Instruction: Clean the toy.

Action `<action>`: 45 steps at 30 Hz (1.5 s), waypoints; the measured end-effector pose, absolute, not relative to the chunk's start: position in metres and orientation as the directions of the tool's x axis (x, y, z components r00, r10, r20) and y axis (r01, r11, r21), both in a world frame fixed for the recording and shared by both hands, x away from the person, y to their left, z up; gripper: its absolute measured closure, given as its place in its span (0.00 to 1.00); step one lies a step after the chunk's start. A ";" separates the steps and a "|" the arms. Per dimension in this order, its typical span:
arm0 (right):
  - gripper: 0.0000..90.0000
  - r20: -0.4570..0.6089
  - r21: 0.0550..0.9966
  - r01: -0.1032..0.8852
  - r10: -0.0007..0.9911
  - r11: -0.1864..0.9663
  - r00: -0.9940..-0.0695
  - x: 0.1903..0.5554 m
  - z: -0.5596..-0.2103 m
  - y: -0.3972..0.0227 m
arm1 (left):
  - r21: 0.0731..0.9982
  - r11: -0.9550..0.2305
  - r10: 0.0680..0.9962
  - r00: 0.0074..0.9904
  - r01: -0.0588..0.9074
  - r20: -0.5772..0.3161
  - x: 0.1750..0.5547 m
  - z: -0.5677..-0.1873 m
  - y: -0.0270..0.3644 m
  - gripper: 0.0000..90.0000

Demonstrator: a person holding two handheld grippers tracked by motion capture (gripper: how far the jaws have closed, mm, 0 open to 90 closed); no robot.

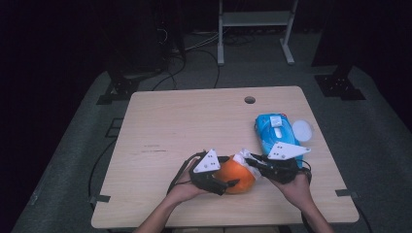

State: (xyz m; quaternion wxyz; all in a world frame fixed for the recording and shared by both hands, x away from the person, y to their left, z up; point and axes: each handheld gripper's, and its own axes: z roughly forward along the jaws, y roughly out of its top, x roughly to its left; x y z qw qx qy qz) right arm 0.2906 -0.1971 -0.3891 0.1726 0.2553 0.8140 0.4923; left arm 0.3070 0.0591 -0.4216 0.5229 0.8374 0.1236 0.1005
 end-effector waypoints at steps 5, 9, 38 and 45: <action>0.89 -0.026 0.888 0.245 0.576 0.388 -0.817 0.292 -0.390 -0.199 | 0.909 -0.394 0.284 0.959 0.138 -0.022 0.317 -0.432 0.065 0.07; 0.89 -0.018 0.888 0.251 0.575 0.384 -0.818 0.293 -0.391 -0.200 | 0.907 -0.394 0.244 0.968 0.149 -0.053 0.322 -0.440 0.070 0.07; 0.89 -0.065 0.898 0.214 0.598 0.384 -0.799 0.284 -0.383 -0.185 | 0.874 -0.482 0.346 0.930 0.061 0.126 0.298 -0.412 0.057 0.43; 0.89 -0.057 0.918 0.181 0.568 0.354 -0.821 0.278 -0.372 -0.181 | 0.893 -0.449 0.339 0.931 0.035 0.135 0.293 -0.402 0.058 0.44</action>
